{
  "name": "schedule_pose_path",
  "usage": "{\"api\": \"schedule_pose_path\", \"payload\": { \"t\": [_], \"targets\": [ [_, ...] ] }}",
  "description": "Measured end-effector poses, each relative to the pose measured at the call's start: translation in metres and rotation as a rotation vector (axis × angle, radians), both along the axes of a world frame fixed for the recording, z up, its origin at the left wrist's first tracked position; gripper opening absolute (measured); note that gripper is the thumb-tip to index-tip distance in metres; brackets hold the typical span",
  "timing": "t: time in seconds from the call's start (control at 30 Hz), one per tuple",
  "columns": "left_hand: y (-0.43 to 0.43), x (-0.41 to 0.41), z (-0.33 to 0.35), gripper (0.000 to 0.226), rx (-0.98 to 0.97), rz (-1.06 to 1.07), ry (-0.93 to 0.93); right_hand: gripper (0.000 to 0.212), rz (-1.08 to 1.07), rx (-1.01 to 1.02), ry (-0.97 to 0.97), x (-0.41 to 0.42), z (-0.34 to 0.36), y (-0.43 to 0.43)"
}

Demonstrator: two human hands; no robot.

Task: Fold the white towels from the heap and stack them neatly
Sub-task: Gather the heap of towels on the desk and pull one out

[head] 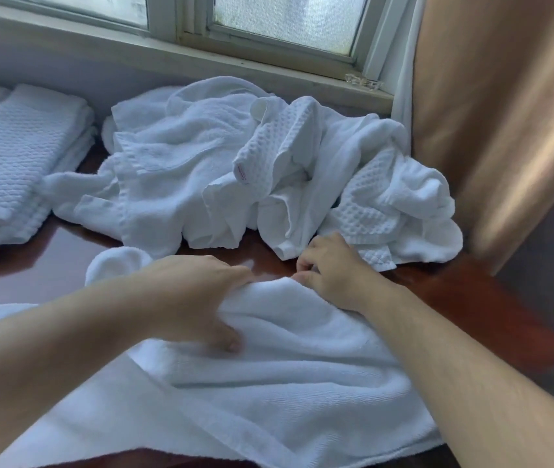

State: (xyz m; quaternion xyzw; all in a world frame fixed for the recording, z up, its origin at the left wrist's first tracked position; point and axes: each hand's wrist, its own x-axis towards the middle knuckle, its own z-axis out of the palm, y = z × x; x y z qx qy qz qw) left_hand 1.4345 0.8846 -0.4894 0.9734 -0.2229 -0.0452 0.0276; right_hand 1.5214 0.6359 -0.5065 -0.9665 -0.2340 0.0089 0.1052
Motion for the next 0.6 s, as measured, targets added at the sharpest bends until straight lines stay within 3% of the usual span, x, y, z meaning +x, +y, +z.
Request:
{"api": "schedule_pose_path", "payload": {
  "t": [0.1, 0.2, 0.27, 0.33, 0.43, 0.6],
  "targets": [
    [-0.001, 0.007, 0.008, 0.050, -0.193, 0.039, 0.151, 0.028, -0.178, -0.077, -0.335, 0.011, 0.000, 0.010],
    [-0.005, 0.015, 0.006, 0.025, -0.219, -0.026, 0.063, 0.024, -0.291, -0.085, -0.409, 0.005, 0.004, 0.018],
    [-0.011, 0.012, 0.000, 0.014, -0.215, -0.113, 0.025, 0.014, -0.315, 0.008, -0.379, -0.006, 0.006, 0.017],
    [-0.020, 0.008, -0.009, 0.023, -0.184, -0.184, 0.014, 0.013, -0.376, 0.122, -0.257, -0.022, 0.011, 0.010],
    [-0.031, 0.007, -0.013, 0.011, -0.076, -0.112, -0.067, 0.023, -0.406, -0.034, -0.070, -0.047, 0.006, -0.001],
    [-0.020, 0.029, -0.017, 0.051, 0.142, 0.055, -0.028, 0.015, -0.478, -0.224, 0.077, -0.069, 0.008, -0.012]
  ]
}}
